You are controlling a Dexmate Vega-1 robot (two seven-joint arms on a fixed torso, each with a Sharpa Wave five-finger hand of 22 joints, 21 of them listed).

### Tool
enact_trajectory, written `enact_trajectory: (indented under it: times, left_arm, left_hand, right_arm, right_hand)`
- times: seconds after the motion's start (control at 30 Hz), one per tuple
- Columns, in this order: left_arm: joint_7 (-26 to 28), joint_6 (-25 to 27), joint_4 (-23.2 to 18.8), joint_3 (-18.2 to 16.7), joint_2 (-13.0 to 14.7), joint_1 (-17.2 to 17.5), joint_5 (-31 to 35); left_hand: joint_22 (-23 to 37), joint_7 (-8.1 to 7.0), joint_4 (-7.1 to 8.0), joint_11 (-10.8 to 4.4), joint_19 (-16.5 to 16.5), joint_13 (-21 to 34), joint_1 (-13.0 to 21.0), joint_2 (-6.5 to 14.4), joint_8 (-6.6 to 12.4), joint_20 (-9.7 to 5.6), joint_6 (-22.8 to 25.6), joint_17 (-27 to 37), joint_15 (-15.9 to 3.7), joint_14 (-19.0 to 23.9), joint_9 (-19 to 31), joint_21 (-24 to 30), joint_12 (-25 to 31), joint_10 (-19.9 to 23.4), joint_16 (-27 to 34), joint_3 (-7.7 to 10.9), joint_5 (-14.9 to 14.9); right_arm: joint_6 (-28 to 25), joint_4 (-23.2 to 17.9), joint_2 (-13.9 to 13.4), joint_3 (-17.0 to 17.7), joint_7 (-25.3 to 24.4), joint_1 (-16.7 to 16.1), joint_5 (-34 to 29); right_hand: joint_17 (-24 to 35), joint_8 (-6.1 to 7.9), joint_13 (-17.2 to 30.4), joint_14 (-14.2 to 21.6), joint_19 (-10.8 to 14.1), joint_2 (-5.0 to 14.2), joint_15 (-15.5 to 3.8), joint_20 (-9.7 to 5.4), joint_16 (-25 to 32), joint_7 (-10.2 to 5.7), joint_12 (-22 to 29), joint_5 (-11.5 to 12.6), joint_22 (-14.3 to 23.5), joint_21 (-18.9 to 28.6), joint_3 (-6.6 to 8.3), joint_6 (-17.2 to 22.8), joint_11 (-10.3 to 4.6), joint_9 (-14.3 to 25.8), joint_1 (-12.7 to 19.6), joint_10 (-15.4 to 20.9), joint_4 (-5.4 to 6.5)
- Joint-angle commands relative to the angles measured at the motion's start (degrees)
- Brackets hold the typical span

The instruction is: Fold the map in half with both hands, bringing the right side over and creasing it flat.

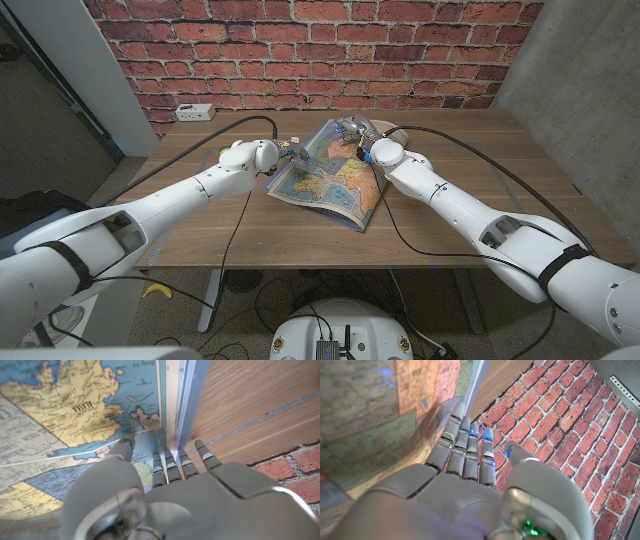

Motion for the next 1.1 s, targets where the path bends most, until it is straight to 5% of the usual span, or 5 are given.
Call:
enact_trajectory:
  times: [0.03, 0.37, 0.47, 0.7, 1.1]
  left_arm:
    - [-1.3, 2.3, -0.6, 0.4, -0.1, 0.2, 1.9]
    - [-1.5, 3.2, -0.8, 0.1, 0.1, 0.2, 2.4]
    - [-1.2, 3.2, -1.0, -0.2, 0.3, 0.4, 2.2]
    - [-0.9, 3.0, -1.0, -0.5, 0.4, 0.5, 1.9]
    - [-0.7, 2.2, -0.3, -0.7, 0.3, 0.3, 1.5]
  left_hand:
    - [0.1, 0.71, 0.05, 0.43, 0.1, 0.1, 0.9, 0.6, 0.52, 0.18, 0.4, 0.1, 0.12, 0.0, 0.2, 0.0, 0.5, 0.2, 0.3, 0.51, 0.4]
    - [0.1, 1.02, 0.09, 0.29, 0.2, 0.1, 1.1, 0.8, 0.71, 0.11, 0.7, 0.1, 0.06, 0.2, 0.2, 0.0, 0.7, 0.4, 0.4, 0.42, 0.3]
    - [0.1, 1.01, 0.11, 0.36, 0.3, 0.1, 1.2, 0.8, 0.73, 0.03, 0.8, 0.0, -0.02, 0.2, 0.2, 0.0, 0.7, 0.5, 0.4, 0.38, 0.3]
    - [0.1, 1.14, 0.15, 0.38, 0.4, 0.0, 1.4, 0.9, 0.81, -0.03, 0.9, 0.0, -0.03, 0.4, 0.2, -0.1, 0.8, 0.6, 0.5, 0.25, 0.2]
    - [0.1, 1.19, 0.23, 0.32, 0.5, 0.0, 1.5, 0.9, 0.89, -0.23, 1.1, 0.0, -0.15, 0.5, 0.2, -0.2, 0.9, 0.8, 0.5, -0.02, 0.1]
  right_arm:
    - [8.3, 0.8, 0.9, 4.5, -13.4, -4.3, -2.3]
    - [11.0, 5.3, 2.6, 6.0, -19.7, -4.9, -3.3]
    - [5.5, 5.3, 1.7, 4.4, -20.6, -4.0, -5.8]
    - [-1.1, 5.5, -0.1, 1.4, -19.9, -2.9, -9.1]
    - [-13.4, 2.7, -2.4, -3.6, -22.9, -2.1, -17.2]
  right_hand:
    - [0.6, -0.11, 0.2, -2.4, -2.2, -0.24, -0.05, -0.32, -0.8, -0.16, -0.7, 0.3, 0.3, -1.2, 0.17, -0.9, -0.04, 0.1, 0.9, -1.9, -0.68]
    - [1.4, 0.16, 0.3, -11.1, -10.3, -0.22, -0.49, -0.52, -3.4, -0.68, -1.0, 0.4, 0.3, -5.5, -0.34, -0.7, -1.24, 0.2, 1.3, -5.9, -1.66]
    - [1.5, 0.23, 0.3, -13.8, -12.8, 0.55, -1.85, -0.39, -4.0, -1.18, -1.1, 0.5, 0.3, -6.9, 0.00, -0.5, -2.26, 0.3, 1.7, -7.1, -1.69]
    - [1.5, 0.25, 0.2, -15.1, -14.4, 1.04, -3.66, -1.46, -4.0, -2.49, -0.9, 0.7, 0.4, -8.0, 1.49, -0.3, -3.37, 0.3, 3.2, -7.6, -1.91]
    - [1.0, 0.64, 0.0, -16.3, -16.7, 0.18, -5.34, -3.03, -4.1, -3.77, -0.2, 0.5, 0.4, -9.6, 1.96, 1.2, -4.43, 0.3, 4.6, -6.3, -2.86]
